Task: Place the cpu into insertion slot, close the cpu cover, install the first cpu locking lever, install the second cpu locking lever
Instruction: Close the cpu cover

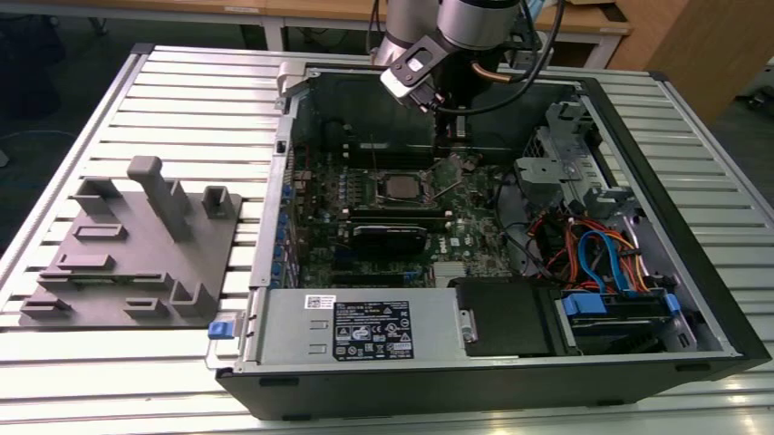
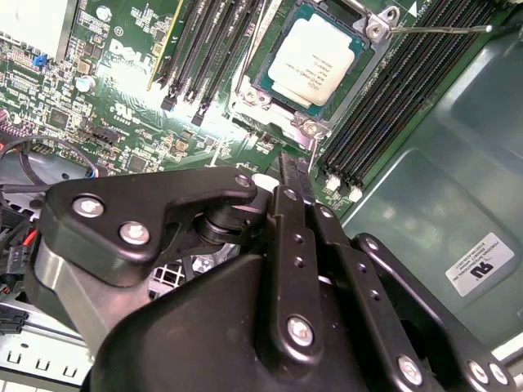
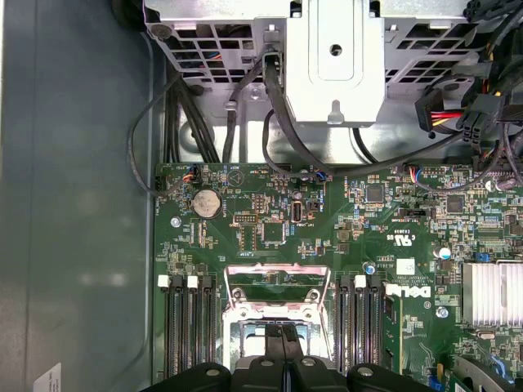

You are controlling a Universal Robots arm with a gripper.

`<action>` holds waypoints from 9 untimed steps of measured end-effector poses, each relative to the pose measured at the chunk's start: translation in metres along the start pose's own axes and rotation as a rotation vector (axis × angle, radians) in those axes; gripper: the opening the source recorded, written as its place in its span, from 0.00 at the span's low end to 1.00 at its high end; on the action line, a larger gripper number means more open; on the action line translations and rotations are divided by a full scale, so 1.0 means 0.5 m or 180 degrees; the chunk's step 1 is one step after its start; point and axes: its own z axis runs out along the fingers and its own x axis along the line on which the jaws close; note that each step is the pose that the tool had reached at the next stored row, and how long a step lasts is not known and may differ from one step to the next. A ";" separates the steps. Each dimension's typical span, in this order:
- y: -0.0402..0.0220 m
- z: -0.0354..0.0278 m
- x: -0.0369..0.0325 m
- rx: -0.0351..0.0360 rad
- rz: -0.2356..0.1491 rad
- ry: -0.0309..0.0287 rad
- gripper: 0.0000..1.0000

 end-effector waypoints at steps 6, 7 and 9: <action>0.000 0.000 0.000 0.0000 0.0000 0.0001 0.10; 0.000 0.000 0.000 0.0000 0.0000 0.0001 0.10; 0.004 0.000 0.000 0.0000 -0.0001 0.0001 0.10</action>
